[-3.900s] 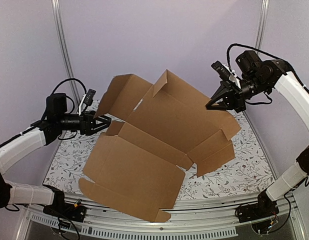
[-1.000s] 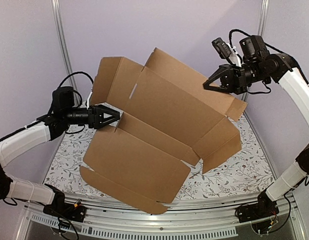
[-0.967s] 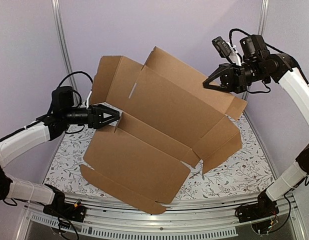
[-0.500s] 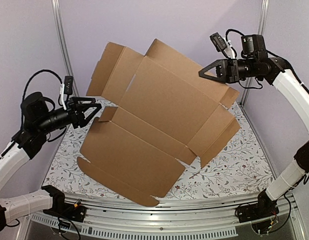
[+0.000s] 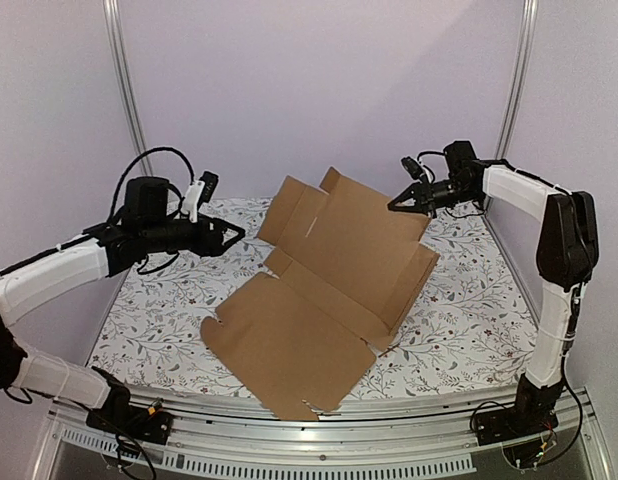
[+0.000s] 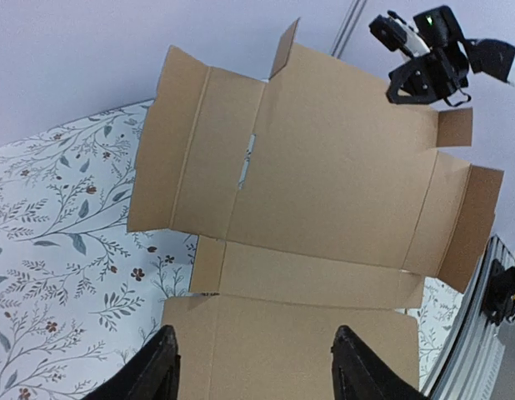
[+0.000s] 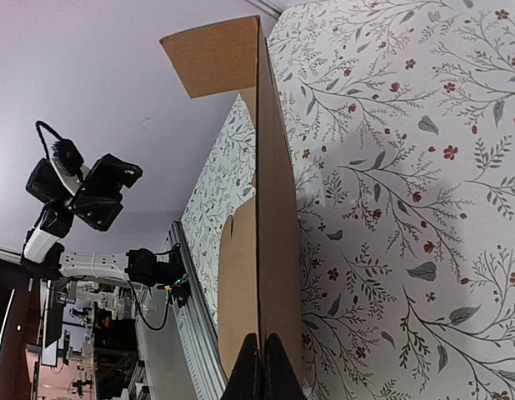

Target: Fold the paper box

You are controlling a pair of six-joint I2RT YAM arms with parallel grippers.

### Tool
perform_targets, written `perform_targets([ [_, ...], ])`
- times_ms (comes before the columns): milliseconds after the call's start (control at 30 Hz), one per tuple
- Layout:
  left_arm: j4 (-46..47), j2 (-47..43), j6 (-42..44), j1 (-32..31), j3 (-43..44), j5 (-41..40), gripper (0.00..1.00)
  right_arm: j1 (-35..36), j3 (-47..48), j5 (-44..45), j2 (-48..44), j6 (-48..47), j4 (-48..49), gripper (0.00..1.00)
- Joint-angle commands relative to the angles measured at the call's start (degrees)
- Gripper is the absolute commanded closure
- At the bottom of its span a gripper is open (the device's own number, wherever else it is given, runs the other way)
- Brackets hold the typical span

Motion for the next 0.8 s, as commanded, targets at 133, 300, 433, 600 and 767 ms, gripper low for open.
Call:
perform_targets([
  [133,-6.51,23.23,5.33,-7.32,16.05,-3.81,0.27,-3.55,-4.37,3.30,5.82,0.00,0.29,1.00],
  [300,-6.39,32.85,5.27,-7.41,20.84,-1.11,0.25,-5.67,-5.94,2.22,8.46,-1.79,0.86,1.00],
  [433,-6.67,39.14,4.34,-7.41,24.32,-0.42,0.24,-7.31,-6.33,0.59,10.34,-2.02,0.92,1.00],
  [600,-5.58,44.72,2.67,-7.73,27.22,1.67,0.24,-8.43,-6.60,-0.03,11.93,-2.06,1.35,1.00],
  [767,-5.88,50.09,2.37,-8.91,31.06,1.78,0.24,-8.56,-6.84,-0.51,12.72,-1.87,1.64,1.00],
])
